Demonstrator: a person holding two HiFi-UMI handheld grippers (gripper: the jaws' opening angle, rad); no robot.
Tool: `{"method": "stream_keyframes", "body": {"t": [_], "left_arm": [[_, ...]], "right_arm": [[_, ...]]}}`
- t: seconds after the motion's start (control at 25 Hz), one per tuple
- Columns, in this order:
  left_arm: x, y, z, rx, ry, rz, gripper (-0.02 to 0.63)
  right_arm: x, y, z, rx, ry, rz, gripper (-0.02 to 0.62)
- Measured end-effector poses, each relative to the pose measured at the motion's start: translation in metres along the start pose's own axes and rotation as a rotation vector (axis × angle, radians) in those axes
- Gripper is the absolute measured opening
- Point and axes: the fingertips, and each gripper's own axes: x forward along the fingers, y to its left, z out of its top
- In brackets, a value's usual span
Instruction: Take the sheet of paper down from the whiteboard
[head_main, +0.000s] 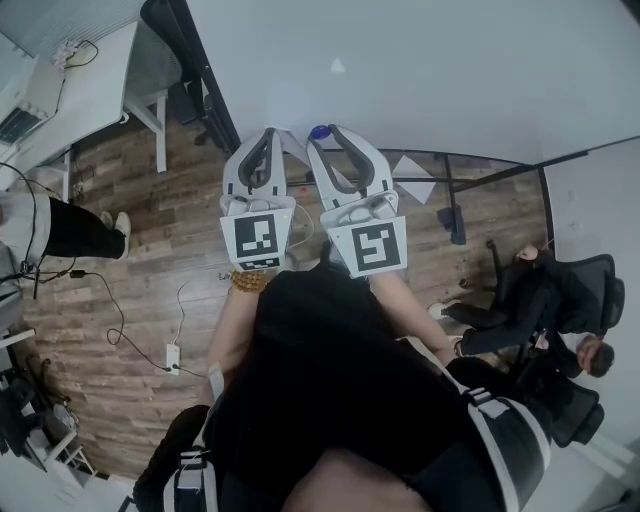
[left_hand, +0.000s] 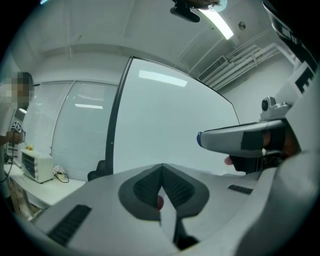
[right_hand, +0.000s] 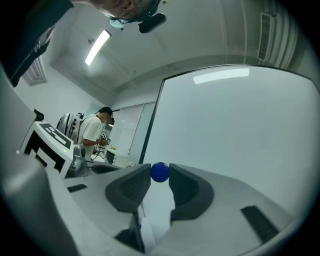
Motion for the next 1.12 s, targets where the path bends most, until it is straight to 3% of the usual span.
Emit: {"method": "stream_keyframes", "body": {"t": [0.2,1.12], "left_arm": [[0.0,-0.001,0.001,0.045,0.007,-0.01,0.009],[0.008,-0.003,-0.013,0.032,0.027,-0.049,0.009]], "right_arm": [[0.0,-0.002,-0.003,0.003,0.014,-0.009,0.112],[-0.001,-0.02,-0.011,-0.017,0.042,-0.055,0.11]]}}
